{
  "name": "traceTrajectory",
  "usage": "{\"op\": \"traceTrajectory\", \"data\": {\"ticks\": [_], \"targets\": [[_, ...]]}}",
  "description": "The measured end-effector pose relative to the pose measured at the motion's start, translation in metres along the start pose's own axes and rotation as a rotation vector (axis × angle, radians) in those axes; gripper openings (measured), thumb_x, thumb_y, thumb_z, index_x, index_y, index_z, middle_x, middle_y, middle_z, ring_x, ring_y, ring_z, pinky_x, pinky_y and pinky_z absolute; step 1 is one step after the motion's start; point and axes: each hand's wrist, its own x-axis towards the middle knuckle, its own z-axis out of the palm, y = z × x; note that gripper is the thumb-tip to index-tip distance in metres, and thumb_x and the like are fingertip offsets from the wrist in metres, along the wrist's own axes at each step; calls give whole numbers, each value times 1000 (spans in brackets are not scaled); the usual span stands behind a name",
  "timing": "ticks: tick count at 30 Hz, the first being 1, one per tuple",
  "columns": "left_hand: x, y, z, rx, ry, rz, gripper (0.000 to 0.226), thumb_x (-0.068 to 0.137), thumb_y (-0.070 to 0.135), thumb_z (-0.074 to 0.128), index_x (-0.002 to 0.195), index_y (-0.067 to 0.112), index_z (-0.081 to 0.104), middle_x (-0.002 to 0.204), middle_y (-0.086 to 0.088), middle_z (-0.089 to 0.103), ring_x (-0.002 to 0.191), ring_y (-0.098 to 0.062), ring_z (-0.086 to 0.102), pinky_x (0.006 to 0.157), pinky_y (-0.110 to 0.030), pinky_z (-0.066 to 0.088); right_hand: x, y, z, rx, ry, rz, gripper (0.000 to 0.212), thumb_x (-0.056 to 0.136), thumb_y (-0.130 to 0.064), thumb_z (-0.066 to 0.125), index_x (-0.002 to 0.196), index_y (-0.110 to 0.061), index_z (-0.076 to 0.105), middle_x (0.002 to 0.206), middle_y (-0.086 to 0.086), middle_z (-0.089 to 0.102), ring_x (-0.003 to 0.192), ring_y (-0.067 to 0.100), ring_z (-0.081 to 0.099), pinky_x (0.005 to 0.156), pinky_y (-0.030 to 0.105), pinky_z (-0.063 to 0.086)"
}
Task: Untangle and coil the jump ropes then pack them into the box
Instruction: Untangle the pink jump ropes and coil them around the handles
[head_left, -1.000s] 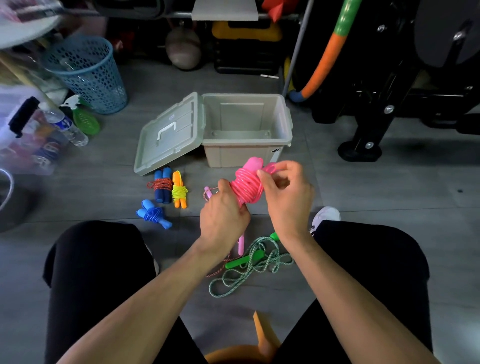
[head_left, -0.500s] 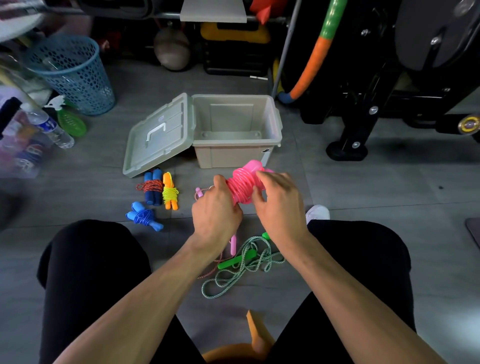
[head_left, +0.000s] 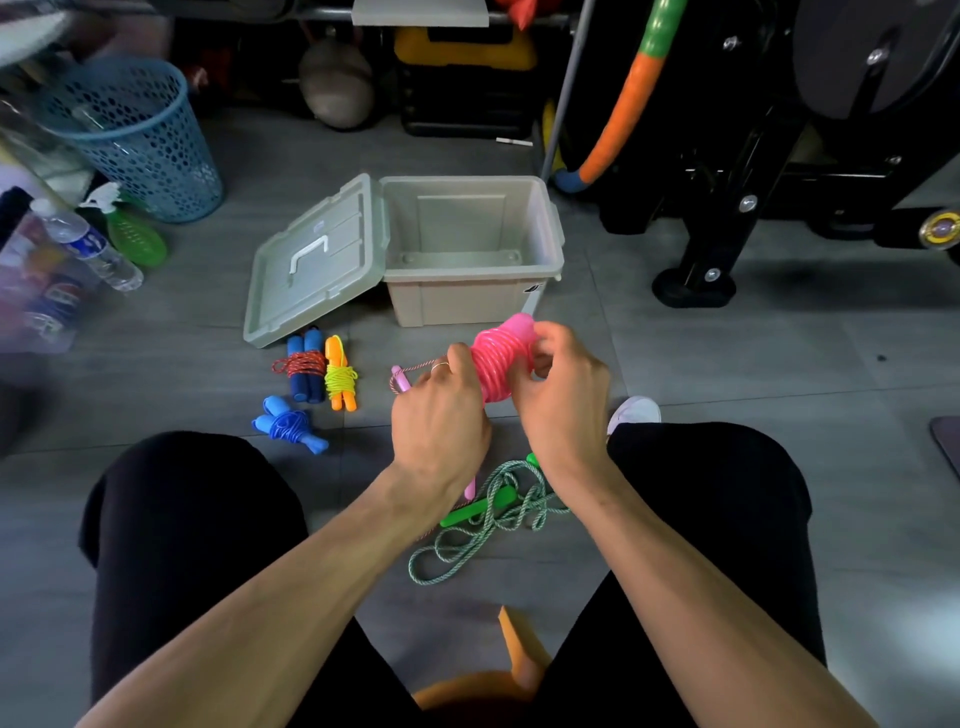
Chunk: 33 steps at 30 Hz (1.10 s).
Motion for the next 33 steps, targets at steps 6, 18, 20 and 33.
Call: {"op": "traceTrajectory", "data": {"ticks": [6,18,20,33], "targets": [[6,2,0,5,-24,19,29,72,4,60,96,11,46,81,-7,65,72,-29,65,52,-29,25,-4,-1,10,32,-1,141,29,85,-10,59,114,-10,60,89,7,72,81,27,67,72,40,51],[29,-12,3,-227,-161,-50,33,75,14,59,94,15,32,70,-1,47,77,-37,61,58,-33,33,5,-5,6,432,-88,516,21,86,-5,57,105,-13,62,81,-7,66,64,-1,62,66,18,51],[29,-17,7,-262,-179,-50,31,75,14,58,92,14,32,65,3,39,75,-36,59,59,-33,33,6,-5,5,500,-123,554,19,89,0,53,102,-9,63,83,-3,65,62,-5,58,62,12,47],[26,-31,-1,-240,-81,-44,31,74,15,60,89,15,34,70,0,46,69,-36,60,54,-32,36,5,-15,-10,378,-359,194,30,80,-1,69,104,-16,60,87,-14,65,76,-8,60,69,5,43]]}}
